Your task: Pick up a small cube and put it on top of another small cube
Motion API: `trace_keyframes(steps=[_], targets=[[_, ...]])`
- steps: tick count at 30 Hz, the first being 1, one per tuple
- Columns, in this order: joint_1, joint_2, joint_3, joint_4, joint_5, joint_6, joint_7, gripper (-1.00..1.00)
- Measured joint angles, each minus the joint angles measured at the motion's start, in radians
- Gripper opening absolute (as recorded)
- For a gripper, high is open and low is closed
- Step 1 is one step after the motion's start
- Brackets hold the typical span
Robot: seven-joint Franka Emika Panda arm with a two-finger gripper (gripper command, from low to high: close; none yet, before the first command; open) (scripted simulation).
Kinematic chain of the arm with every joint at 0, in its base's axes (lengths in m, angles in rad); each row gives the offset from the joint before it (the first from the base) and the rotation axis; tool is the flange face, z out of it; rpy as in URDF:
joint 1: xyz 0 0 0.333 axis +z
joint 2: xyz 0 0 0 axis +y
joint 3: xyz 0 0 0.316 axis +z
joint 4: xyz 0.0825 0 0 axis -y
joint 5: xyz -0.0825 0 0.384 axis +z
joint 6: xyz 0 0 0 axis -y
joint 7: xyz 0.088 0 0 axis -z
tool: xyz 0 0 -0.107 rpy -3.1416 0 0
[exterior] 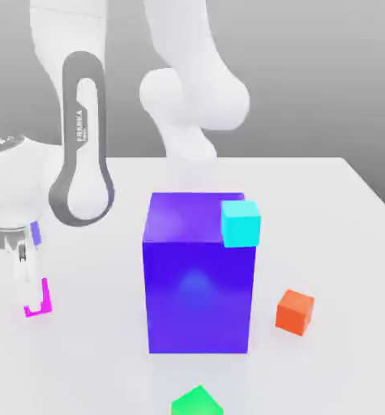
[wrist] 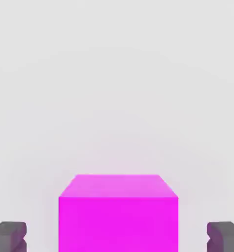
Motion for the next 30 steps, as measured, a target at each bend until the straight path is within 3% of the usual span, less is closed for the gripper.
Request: trace_keyframes(steps=[6, 12, 30], targets=[[0.004, -0.016, -0.007, -0.004, -0.014, -0.012, 0.011, -1.00], [0.060, -0.215, -0.097, -0.040, -0.165, -0.165, 0.109, -1.00], [0.147, -0.620, -0.091, 0.057, -0.159, -0.453, -0.401, -1.00]])
